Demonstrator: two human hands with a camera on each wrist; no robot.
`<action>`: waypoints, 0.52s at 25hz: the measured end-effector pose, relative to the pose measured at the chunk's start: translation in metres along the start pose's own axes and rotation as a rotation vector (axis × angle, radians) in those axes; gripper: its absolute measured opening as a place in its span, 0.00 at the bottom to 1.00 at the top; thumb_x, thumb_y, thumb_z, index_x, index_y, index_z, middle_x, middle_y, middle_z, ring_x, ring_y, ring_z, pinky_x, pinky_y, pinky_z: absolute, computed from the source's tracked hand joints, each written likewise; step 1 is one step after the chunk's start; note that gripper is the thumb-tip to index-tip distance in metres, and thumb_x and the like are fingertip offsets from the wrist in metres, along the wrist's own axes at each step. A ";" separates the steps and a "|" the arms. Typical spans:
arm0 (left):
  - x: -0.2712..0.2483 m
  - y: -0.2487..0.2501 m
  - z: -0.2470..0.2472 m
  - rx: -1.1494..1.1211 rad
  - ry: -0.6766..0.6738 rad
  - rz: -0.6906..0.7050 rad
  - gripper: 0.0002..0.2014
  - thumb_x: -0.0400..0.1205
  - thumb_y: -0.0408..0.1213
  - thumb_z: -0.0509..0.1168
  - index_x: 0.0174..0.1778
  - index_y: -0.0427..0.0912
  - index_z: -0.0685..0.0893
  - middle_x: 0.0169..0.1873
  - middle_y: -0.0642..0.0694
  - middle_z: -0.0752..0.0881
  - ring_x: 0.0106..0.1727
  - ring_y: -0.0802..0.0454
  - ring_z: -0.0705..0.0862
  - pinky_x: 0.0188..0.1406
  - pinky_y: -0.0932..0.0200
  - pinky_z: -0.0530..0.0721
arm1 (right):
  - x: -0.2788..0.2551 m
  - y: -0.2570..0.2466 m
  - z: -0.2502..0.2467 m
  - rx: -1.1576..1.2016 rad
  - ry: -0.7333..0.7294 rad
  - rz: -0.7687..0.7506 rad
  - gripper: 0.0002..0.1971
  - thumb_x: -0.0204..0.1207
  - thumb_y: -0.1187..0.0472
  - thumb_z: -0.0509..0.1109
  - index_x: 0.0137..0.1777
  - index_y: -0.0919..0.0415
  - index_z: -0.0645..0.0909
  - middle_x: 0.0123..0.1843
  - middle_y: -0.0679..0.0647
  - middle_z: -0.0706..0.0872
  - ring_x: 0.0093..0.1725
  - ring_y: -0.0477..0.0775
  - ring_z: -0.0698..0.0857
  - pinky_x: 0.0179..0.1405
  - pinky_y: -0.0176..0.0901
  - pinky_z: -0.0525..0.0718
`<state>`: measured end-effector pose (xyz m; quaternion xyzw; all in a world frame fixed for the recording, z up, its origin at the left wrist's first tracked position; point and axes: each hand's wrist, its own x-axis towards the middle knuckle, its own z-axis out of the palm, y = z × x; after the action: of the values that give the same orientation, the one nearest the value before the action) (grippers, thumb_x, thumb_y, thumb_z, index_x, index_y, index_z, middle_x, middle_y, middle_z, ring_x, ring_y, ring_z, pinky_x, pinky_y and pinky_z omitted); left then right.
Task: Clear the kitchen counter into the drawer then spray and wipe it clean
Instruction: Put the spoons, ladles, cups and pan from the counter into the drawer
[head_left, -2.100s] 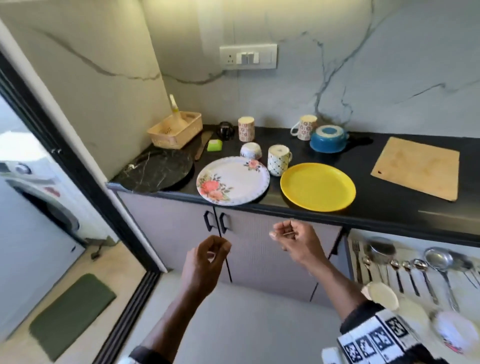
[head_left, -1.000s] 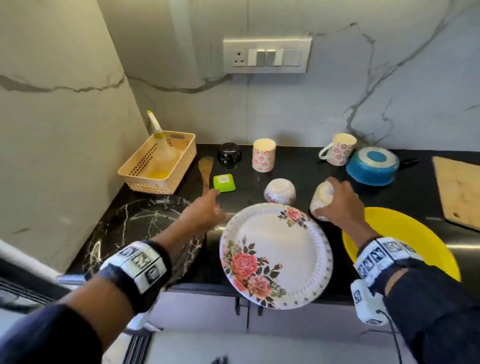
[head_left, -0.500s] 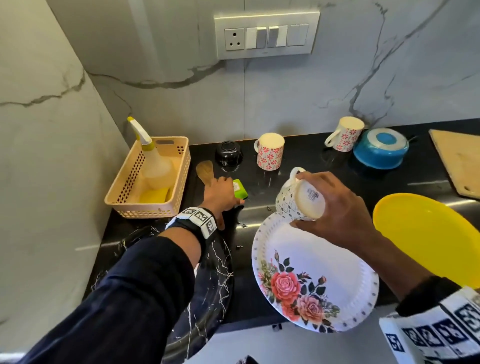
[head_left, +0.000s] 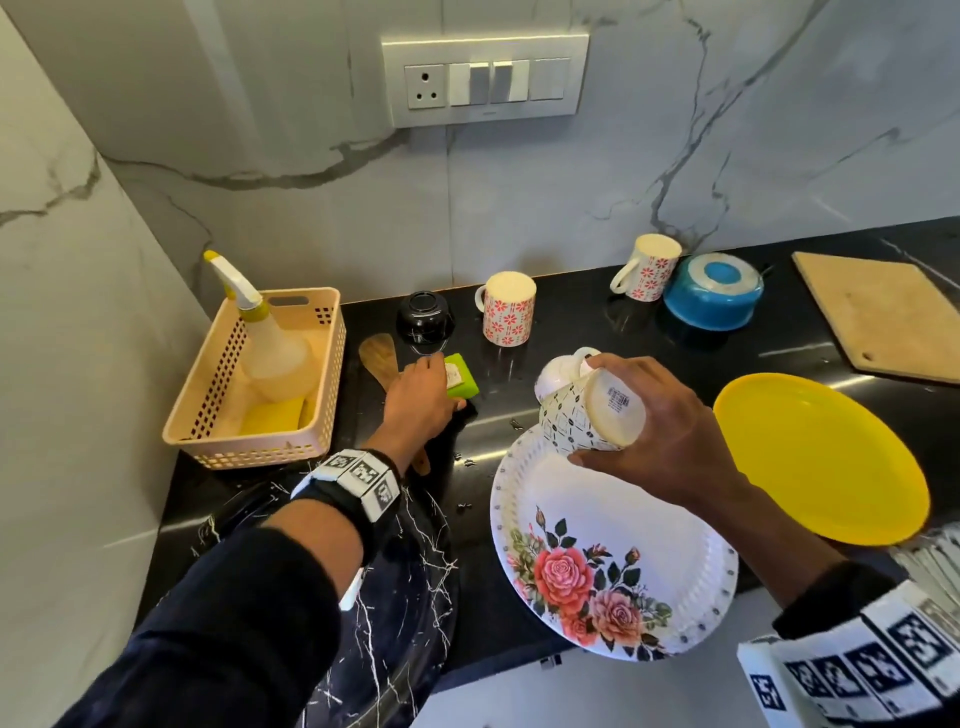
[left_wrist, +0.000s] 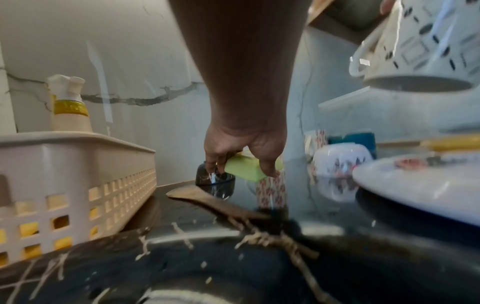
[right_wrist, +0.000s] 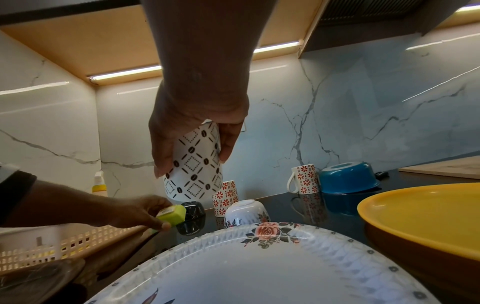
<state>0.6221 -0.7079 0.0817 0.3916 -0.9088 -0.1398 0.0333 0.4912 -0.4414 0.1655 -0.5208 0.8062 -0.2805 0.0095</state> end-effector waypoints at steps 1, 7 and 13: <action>-0.006 0.008 -0.007 -0.098 0.027 -0.002 0.37 0.76 0.50 0.74 0.76 0.40 0.67 0.68 0.39 0.78 0.68 0.38 0.77 0.62 0.43 0.77 | -0.007 0.001 -0.003 0.023 0.013 0.026 0.49 0.54 0.38 0.86 0.76 0.44 0.70 0.68 0.44 0.78 0.65 0.45 0.78 0.50 0.39 0.84; -0.075 0.098 -0.043 -0.528 0.121 0.211 0.38 0.74 0.53 0.76 0.78 0.44 0.70 0.69 0.44 0.80 0.67 0.44 0.80 0.64 0.45 0.80 | -0.084 0.023 -0.025 0.218 0.135 0.160 0.48 0.51 0.36 0.87 0.73 0.47 0.74 0.64 0.44 0.82 0.64 0.43 0.80 0.59 0.41 0.83; -0.127 0.197 -0.019 -0.320 0.023 0.434 0.38 0.74 0.55 0.75 0.78 0.45 0.70 0.69 0.44 0.80 0.67 0.42 0.78 0.62 0.44 0.80 | -0.181 0.076 -0.071 0.263 0.204 0.289 0.50 0.50 0.38 0.88 0.74 0.49 0.75 0.66 0.43 0.82 0.66 0.43 0.79 0.62 0.49 0.83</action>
<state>0.5743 -0.4917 0.1615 0.1790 -0.9374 -0.2670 0.1341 0.4883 -0.2342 0.1401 -0.3631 0.8256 -0.4304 0.0358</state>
